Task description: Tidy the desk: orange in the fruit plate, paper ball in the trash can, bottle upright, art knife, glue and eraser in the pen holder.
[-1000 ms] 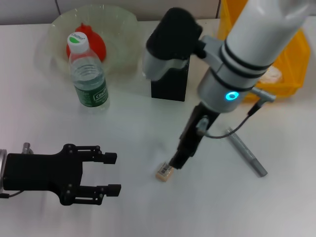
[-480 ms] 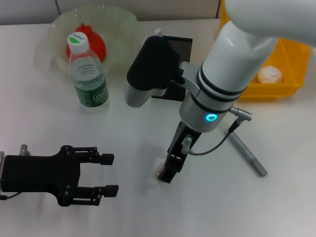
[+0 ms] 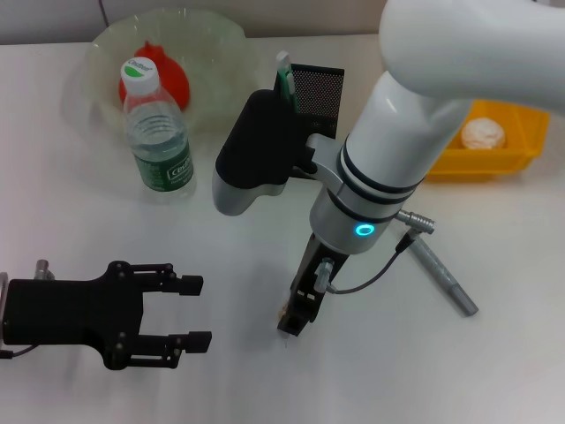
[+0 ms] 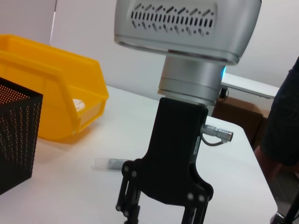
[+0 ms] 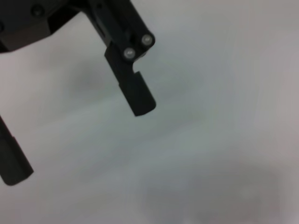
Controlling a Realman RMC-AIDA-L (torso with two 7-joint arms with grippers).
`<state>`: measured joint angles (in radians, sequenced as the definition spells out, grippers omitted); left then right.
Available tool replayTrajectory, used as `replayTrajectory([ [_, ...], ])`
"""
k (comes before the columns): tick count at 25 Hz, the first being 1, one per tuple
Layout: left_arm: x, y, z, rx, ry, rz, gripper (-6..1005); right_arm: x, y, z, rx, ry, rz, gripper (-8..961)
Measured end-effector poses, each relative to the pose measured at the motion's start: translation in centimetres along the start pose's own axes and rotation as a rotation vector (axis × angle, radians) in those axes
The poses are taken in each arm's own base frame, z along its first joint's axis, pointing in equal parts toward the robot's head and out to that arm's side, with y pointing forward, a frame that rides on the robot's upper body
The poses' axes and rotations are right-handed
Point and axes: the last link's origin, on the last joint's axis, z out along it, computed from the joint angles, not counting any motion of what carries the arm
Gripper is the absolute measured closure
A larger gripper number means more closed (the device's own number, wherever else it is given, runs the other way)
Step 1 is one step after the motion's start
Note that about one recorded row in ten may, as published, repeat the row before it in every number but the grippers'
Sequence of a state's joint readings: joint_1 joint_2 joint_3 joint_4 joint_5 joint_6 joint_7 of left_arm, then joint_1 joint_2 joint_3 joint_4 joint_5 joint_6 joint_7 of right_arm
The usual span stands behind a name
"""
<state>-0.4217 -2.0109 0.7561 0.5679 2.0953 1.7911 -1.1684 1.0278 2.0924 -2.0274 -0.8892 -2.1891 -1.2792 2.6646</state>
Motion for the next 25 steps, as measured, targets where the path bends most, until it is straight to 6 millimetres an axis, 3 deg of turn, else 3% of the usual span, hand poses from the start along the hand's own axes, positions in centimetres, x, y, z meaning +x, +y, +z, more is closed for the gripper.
replayTrajectory([
  [1, 0.0, 0.0, 0.0, 0.004, -0.001, 0.000, 267, 0.0, 0.0, 0.1, 0.002, 0.001, -0.005, 253],
  [8, -0.2, -0.2, 0.0, 0.020, -0.009, -0.003, 267, 0.0, 0.2, -0.1, -0.004, 0.001, -0.005, 526],
  [12, -0.3, -0.2, 0.0, 0.020, -0.010, -0.004, 267, -0.2, 0.3, -0.7, -0.016, -0.013, -0.003, 521],
  [15, -0.3, -0.2, 0.0, 0.020, -0.011, -0.004, 267, -0.6, -0.5, -3.2, -0.007, -0.071, 0.021, 517],
  [16, -0.2, -0.2, 0.0, 0.019, -0.011, -0.005, 267, -0.8, -1.6, -5.7, 0.036, -0.135, 0.045, 515],
  [17, -0.2, -0.2, 0.0, 0.019, -0.011, -0.005, 267, -0.8, -1.6, -5.7, 0.036, -0.135, 0.045, 514],
  [20, -0.2, -0.2, 0.0, 0.017, -0.010, -0.005, 267, -0.8, -3.5, -9.3, 0.132, -0.241, 0.087, 510],
  [21, -0.2, -0.2, 0.0, 0.015, -0.010, -0.007, 267, -0.5, -5.1, -11.7, 0.209, -0.337, 0.137, 509],
  [25, -0.2, -0.2, 0.0, 0.014, -0.009, -0.009, 267, -0.3, -7.3, -13.3, 0.286, -0.445, 0.192, 504],
])
